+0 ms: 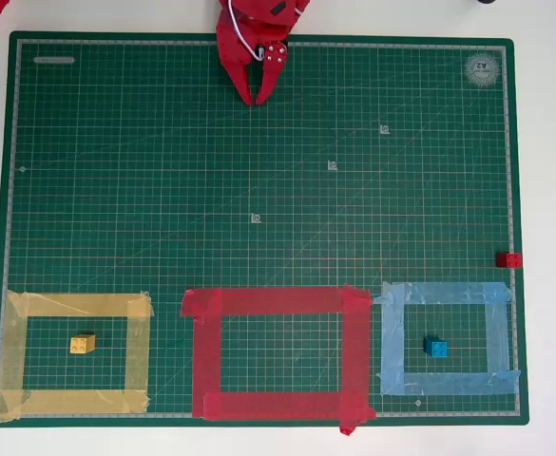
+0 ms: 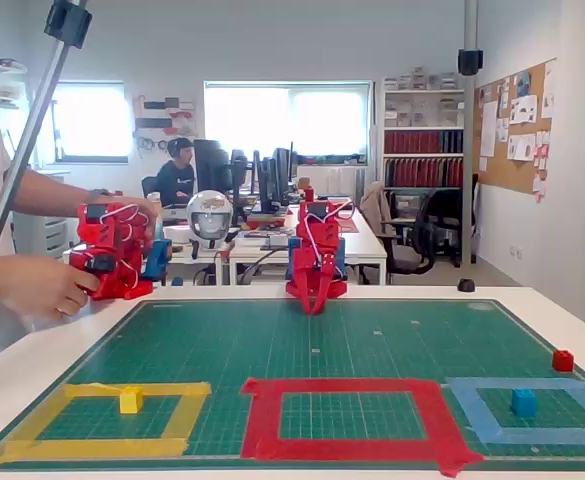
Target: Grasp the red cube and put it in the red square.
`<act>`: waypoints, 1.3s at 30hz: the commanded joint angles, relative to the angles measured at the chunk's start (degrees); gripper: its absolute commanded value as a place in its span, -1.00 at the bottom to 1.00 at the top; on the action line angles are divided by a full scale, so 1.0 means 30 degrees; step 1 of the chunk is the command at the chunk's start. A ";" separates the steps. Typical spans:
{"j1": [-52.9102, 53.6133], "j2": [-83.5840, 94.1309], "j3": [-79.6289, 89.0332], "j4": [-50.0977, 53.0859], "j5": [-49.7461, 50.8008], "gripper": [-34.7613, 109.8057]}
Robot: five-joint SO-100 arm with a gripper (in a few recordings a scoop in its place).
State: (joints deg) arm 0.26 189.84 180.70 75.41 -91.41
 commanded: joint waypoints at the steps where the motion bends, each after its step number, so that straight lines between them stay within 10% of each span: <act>1: 0.0527 0.0703 0.0117 0.0205 -0.0059 -0.50; 15: -0.0762 -0.1553 -0.1523 -0.3574 -0.0176 -0.50; 24: -0.9229 -2.0918 -2.0332 -0.8643 -0.0059 -0.50; 29: -1.2949 -2.8037 -2.5459 -1.3975 -0.0176 -0.50; 35: -1.4766 -3.4805 -2.3848 -2.9121 -0.0205 -0.50; 39: -1.5146 -3.6973 -2.4170 -3.0674 -0.0088 -0.44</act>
State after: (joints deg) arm -42.80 82.62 109.95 -5.80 -91.49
